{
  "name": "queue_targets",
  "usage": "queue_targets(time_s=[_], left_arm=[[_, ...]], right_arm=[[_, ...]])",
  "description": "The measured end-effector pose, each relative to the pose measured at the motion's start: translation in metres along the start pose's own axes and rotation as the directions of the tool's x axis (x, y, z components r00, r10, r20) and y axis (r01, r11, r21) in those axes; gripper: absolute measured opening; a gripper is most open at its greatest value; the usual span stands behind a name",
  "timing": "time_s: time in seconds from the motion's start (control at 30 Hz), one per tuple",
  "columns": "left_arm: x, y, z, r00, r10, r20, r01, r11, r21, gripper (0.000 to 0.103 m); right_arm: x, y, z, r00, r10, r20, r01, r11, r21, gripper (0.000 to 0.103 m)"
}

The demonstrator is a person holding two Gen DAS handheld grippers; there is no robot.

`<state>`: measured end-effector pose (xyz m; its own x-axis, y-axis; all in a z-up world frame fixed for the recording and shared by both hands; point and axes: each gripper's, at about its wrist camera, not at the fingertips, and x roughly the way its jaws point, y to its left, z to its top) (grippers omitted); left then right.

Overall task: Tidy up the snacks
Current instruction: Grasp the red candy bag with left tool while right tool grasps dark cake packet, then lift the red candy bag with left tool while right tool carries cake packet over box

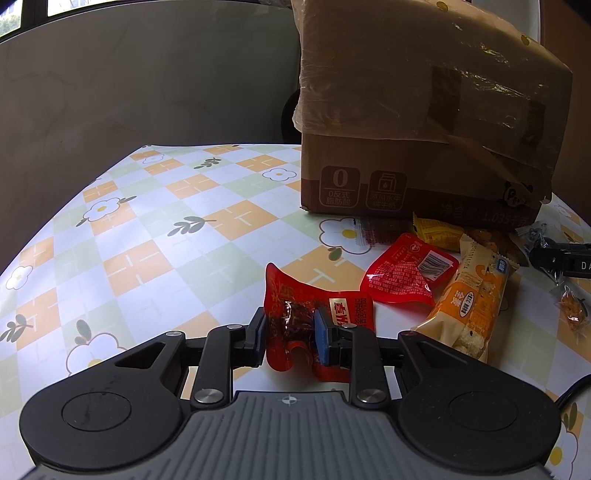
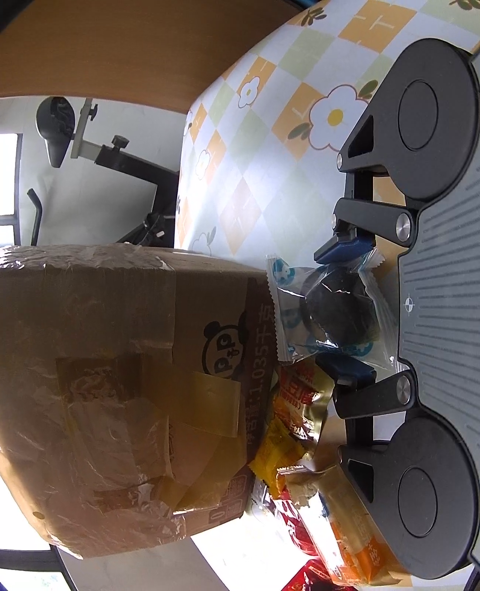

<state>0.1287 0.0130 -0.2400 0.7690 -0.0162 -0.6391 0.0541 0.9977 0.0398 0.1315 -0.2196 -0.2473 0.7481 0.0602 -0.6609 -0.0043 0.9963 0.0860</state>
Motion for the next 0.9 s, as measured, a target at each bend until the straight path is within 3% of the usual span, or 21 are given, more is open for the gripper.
queue_targets(time_s=[0.37,0.57,0.9], left_arm=[[-0.007,0.009,0.000,0.999,-0.047,-0.008,0.047,0.997,-0.066,0.021],[-0.020,0.014,0.011,0.998,-0.040,0.049,0.044,0.995,-0.093,0.021],[-0.054,0.017,0.048,0.984,-0.051,0.173,0.071,0.991,-0.113,0.022]], right_arm=[[-0.003,0.000,-0.001,1.000,0.014,0.013,-0.015,1.000,0.005,0.045],[-0.017,-0.009,0.000,0.999,0.018,0.050,-0.021,0.998,0.051,0.043],[-0.076,-0.043,-0.004,0.991,0.001,0.136,-0.029,0.979,0.202,0.043]])
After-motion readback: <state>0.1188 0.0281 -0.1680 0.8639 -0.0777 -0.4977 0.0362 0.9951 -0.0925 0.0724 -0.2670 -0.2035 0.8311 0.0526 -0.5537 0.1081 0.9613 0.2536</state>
